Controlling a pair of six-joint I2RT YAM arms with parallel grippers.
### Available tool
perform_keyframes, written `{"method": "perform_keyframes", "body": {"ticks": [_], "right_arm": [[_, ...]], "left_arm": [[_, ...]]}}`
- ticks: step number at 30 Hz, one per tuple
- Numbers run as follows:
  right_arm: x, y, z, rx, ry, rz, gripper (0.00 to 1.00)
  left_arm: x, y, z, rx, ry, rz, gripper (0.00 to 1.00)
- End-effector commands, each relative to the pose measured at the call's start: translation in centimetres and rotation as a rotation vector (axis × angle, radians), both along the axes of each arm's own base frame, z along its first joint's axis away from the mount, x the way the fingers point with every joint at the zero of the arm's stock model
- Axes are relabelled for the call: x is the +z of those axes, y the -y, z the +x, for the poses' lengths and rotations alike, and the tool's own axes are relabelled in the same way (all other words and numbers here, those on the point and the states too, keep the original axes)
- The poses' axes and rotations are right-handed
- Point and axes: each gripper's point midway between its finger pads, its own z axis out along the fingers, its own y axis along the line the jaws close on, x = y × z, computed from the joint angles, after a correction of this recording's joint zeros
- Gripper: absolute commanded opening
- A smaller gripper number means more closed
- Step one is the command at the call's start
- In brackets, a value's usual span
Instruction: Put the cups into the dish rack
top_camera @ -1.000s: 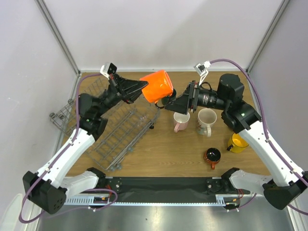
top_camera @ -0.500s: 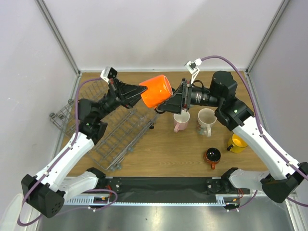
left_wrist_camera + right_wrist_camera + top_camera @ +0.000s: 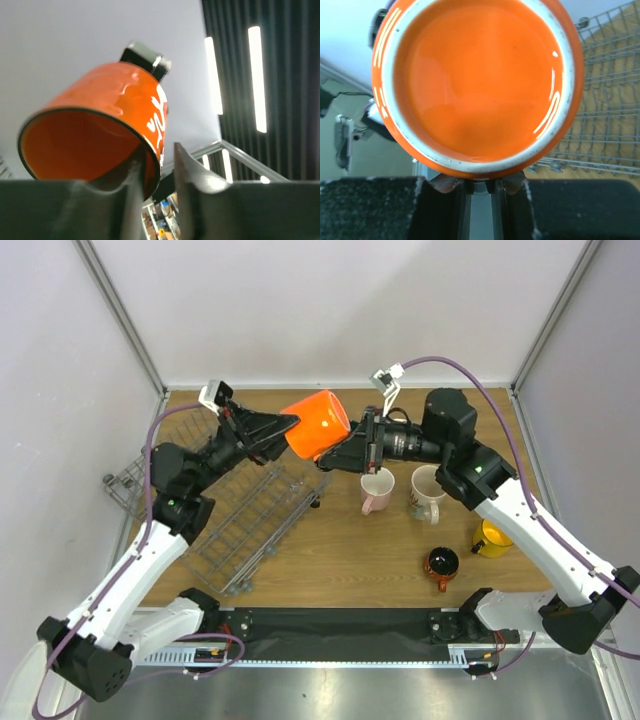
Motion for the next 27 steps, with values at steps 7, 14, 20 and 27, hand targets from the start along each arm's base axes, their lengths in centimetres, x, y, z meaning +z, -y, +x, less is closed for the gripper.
{"method": "perform_keyframes", "body": {"ticks": [7,14,20,27], "right_arm": [[-0.4,-0.7,4.2,-0.239,0.072,-0.073,0.0],[-2.8,-0.4,7.8,-0.415,0.039,-0.158,0.0],[-6.4,-3.0,11.7,-0.533,0.094,-0.298,0.0],[-12.6,-7.1,16.6,-0.648,0.225,-0.555,0.0]], "left_arm": [[-6.7,-1.4,-2.0,0.048,-0.057,0.261,0.83],[-11.2,-4.9,-2.5,0.175,-0.14,0.457,1.0],[-14.5,-8.7,-3.0,0.343,-0.151,0.81,1.0],[-12.8,-14.3,-4.4,0.593,-0.082,1.063,1.0]]}}
